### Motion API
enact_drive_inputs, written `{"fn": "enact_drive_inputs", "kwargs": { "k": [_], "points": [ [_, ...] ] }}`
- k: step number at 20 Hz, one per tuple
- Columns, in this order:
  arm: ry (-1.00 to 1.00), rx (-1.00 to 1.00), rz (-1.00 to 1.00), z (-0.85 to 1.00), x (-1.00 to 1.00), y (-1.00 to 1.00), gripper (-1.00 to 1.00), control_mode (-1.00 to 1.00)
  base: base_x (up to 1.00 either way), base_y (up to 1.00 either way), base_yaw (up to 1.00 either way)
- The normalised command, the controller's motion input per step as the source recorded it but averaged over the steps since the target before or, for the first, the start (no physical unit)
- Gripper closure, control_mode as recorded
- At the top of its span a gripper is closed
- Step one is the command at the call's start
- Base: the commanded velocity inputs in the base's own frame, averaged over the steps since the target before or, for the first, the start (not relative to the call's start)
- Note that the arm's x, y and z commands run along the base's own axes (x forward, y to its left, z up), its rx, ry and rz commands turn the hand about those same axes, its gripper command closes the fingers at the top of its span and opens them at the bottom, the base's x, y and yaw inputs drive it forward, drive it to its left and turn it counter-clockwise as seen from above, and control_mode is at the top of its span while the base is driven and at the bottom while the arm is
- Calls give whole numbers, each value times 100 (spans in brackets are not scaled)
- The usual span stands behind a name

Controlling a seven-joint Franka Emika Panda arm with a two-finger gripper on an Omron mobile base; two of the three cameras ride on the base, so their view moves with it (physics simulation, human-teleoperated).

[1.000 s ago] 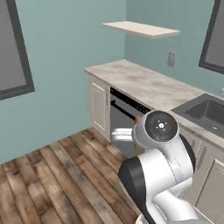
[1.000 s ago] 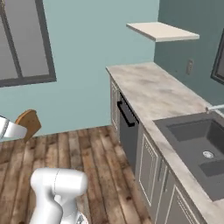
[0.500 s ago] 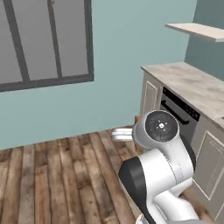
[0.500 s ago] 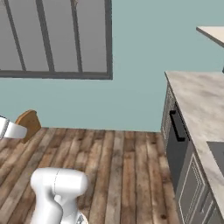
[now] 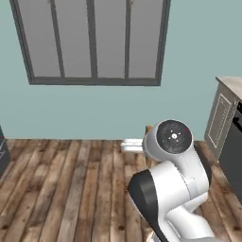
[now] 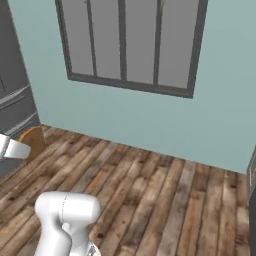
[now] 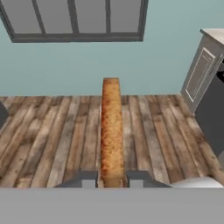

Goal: Start the toaster. Once the lever pops up, take the bread to the plate on the dining counter.

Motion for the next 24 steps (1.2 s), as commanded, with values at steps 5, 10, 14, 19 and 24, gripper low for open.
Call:
{"fn": "enact_drive_inputs", "kwargs": {
  "k": [5,10,14,19,24],
  "points": [
    [0,0,0,0,0,0,100,100,0,25,48],
    [0,0,0,0,0,0,100,100,-3,29,48],
    [0,0,0,0,0,0,100,100,-6,27,49],
    [0,0,0,0,0,0,100,100,-2,24,49],
    [0,0,0,0,0,0,100,100,0,26,49]
  ]
}}
